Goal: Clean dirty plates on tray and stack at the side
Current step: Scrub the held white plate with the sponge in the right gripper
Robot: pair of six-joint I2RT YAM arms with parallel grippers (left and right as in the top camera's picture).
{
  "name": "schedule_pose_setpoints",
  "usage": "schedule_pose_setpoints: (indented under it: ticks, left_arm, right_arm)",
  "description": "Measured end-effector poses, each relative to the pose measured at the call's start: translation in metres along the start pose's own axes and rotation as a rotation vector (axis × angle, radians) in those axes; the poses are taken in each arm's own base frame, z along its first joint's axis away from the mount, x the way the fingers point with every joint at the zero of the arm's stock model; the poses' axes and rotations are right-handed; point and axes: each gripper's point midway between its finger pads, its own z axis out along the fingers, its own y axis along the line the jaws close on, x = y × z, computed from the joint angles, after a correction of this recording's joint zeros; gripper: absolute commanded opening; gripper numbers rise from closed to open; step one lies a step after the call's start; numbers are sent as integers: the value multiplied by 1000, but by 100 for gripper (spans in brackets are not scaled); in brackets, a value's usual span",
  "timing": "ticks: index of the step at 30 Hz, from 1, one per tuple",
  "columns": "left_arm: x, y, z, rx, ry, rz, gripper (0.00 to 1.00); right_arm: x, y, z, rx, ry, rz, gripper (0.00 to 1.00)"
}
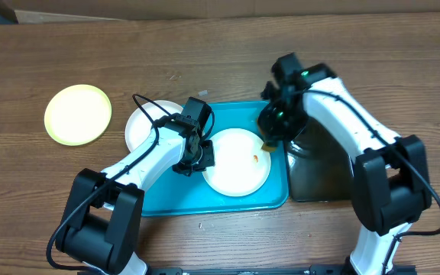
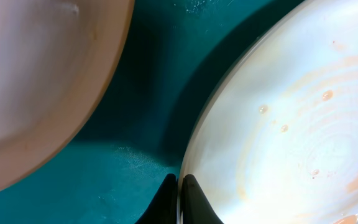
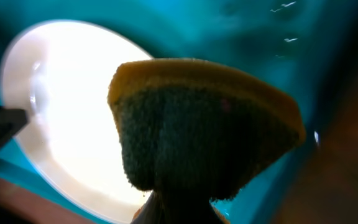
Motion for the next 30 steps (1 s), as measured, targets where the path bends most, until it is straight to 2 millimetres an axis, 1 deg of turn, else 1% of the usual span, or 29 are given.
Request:
schedule_pose_setpoints:
  ticks: [3,5,10,12,17,28,30]
  left_arm:
    - [0,0,0,1,-1,0,4]
    - [0,0,0,1,-2,0,4]
    - [0,0,0,1,-2,0,4]
    - [0,0,0,1,-2,0,4]
    - [0,0,0,1,-2,0,4]
    - [-1,0,0,2,-2,0,4]
    - [-1,0,0,2,-2,0,4]
  right_arm:
    - [4,4,22,48,-11,-55,4]
    - [6,3,36,88,-24,-87,4]
    - [5,-2,56,128,-70,-123,4]
    - [2,-1,56,125,-105,-132,4]
    - [5,-2,56,125,-112,-122,4]
    - [17,17,60,0,-64,-116,5]
    - [18,19,61,-13,-58,-115,6]
